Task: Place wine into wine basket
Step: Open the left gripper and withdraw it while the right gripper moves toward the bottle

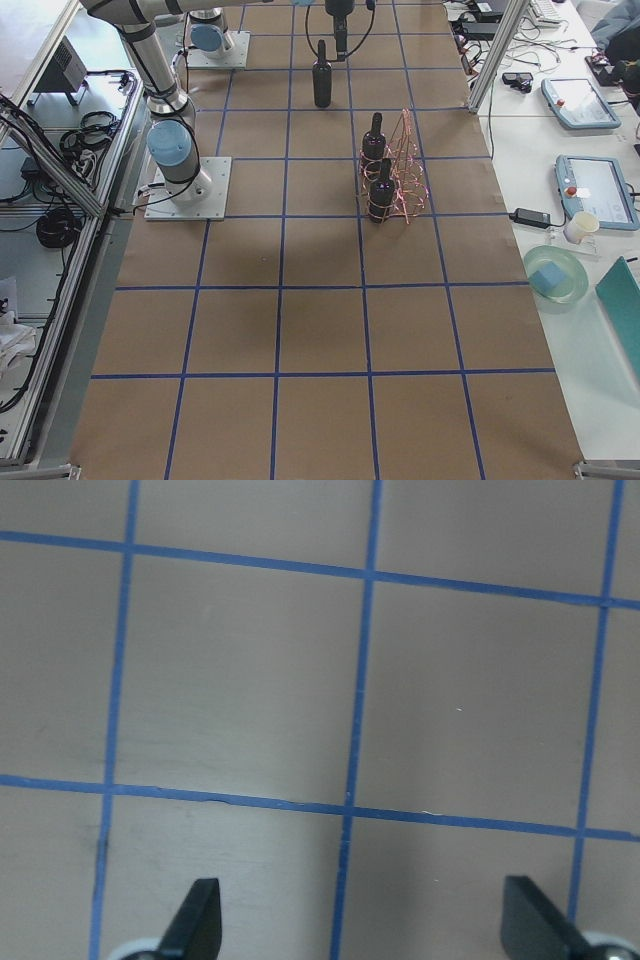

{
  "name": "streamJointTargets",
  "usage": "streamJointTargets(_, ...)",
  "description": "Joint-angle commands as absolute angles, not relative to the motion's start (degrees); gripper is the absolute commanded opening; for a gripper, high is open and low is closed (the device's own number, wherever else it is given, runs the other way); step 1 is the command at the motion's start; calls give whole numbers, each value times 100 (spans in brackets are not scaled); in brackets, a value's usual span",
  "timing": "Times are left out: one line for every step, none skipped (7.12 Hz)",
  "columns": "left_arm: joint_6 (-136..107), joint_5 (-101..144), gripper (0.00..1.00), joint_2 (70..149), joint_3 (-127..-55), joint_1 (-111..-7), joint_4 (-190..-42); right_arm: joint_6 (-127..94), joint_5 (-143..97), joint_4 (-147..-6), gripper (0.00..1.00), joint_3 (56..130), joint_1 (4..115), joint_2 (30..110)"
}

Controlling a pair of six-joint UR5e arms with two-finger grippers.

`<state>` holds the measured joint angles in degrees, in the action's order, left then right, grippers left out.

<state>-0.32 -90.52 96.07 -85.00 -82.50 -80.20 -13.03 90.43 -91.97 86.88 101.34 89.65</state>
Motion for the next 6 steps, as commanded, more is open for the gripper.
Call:
streamJointTargets(516, -9386, 100, 9493, -8490, -7683, -8260, -2159, 8983, -9272, 99, 8675, 10755, 8860)
streamJointTargets(927, -9691, 100, 9379, -8499, -7595, -8479, -2562, 8982, -9394, 99, 8631, 11088, 8729)
streamJointTargets(949, -9668, 100, 9308, -8499, -7611, -8516, -2914, 8982, -9561, 99, 8622, 11475, 8614)
streamJointTargets(958, -9677, 100, 9221, -8508, -7585, -8638, -3162, 8982, -9719, 99, 8631, 11740, 8483)
streamJointTargets(958, -9677, 100, 9202, -8517, -7541, -8648, -3390, 8991, -9964, 99, 8631, 11899, 8273)
streamJointTargets(958, -9651, 100, 9176, -8551, -7532, -8709, -3410, 9043, -10054, 99, 8631, 12005, 8044)
